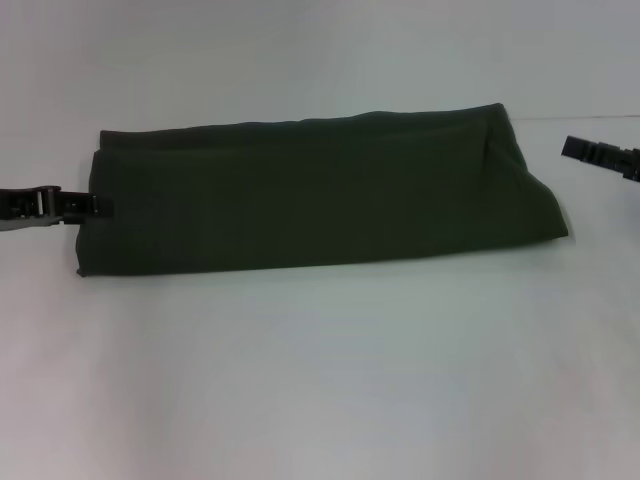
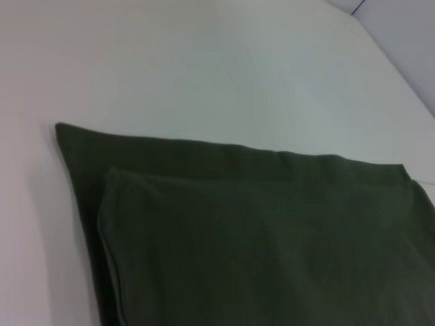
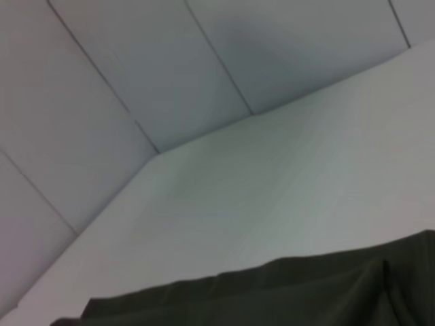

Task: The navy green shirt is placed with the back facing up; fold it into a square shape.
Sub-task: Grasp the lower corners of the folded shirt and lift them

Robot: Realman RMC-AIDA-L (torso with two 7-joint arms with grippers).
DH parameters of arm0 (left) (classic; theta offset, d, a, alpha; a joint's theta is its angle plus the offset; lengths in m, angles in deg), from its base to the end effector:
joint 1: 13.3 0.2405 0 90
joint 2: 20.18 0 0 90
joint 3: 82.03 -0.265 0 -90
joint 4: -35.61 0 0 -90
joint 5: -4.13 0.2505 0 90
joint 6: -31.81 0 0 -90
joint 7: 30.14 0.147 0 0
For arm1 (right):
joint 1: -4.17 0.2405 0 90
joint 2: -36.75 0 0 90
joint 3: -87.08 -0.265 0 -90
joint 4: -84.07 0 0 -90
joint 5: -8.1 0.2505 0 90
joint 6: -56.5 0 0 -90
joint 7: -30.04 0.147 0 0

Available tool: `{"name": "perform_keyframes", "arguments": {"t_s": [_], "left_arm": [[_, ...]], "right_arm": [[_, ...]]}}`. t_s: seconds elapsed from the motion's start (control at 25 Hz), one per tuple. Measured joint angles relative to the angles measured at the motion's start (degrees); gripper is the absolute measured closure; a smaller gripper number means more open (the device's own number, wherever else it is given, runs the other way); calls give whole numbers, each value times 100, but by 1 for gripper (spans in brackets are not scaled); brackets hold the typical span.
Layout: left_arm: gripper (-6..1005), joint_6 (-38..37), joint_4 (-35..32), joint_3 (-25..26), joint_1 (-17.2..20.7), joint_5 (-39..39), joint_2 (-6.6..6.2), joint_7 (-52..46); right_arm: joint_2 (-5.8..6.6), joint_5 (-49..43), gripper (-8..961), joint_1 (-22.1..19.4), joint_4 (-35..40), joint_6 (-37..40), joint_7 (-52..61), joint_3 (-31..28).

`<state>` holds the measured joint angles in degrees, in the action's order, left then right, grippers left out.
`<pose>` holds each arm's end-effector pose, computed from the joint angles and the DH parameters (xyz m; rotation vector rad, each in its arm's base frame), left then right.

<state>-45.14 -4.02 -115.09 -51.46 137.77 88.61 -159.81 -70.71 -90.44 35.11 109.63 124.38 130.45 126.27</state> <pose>-0.3258 0.4392 0.0941 -2.1683 -1.5228 -0.3868 0.3599 0.4212 0.0785 -2.0700 1.2353 0.7990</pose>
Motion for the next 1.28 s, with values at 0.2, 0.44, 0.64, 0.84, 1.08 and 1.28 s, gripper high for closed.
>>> {"name": "perform_keyframes", "arguments": {"t_s": [0.2, 0.44, 0.64, 0.84, 1.08, 1.28], "left_arm": [[463, 218, 34, -89, -72, 290, 12, -216], [463, 276, 9, -39, -112, 202, 130, -108], [463, 364, 40, -33, -148, -342, 294, 464], [462, 346, 167, -264, -292, -335, 276, 555], [462, 378, 210, -307, -324, -372, 249, 539], [462, 346, 213, -359, -380, -319, 286, 551]], "right_arm": [[40, -244, 119, -9, 27, 50, 45, -19], [60, -317, 118, -15, 31, 68, 65, -43], [-88, -270, 119, -22, 31, 74, -52, -294], [-156, -271, 118, -2, 3, 93, -64, -340], [-218, -310, 119, 27, -18, 95, -66, -314], [-247, -322, 119, 23, -36, 40, -102, -278]]}}
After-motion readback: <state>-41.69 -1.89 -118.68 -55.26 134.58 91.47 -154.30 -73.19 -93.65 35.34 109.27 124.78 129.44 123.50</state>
